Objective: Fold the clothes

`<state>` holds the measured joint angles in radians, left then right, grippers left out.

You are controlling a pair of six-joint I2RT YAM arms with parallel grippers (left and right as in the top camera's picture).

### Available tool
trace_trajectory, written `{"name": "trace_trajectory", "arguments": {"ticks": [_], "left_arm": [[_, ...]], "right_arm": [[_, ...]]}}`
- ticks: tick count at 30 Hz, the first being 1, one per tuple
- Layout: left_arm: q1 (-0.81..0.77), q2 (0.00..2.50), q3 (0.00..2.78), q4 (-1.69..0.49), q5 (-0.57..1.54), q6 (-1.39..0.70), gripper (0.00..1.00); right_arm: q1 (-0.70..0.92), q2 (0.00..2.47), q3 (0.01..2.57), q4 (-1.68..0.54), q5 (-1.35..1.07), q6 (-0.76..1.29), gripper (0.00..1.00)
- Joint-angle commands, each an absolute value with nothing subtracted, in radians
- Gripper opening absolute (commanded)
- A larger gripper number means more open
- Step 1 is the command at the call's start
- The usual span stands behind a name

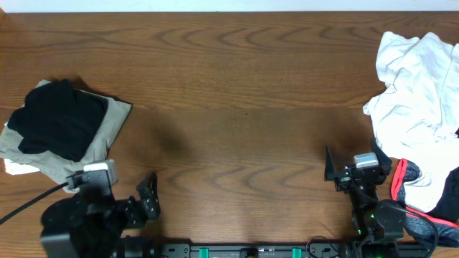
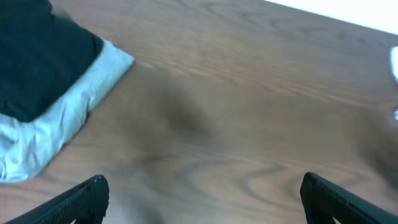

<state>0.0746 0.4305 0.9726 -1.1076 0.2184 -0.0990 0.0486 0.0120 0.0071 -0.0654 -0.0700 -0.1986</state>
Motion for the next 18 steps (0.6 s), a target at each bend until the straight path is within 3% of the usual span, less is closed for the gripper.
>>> {"name": "trace_trajectory", "arguments": {"ticks": [1,18], "left_arm": [[0.07,0.37,0.822,-0.989,0.171,-0.079,0.98],[0.019,0.016,0.085,0.051,0.162,-0.067,0.98]], "right_arm": [[0.044,0.005,0.006,-0.071,-0.06,-0.184,0.99],[0.044,0.005,0.006,-0.071,-0.06,-0.184,0.99]]}}
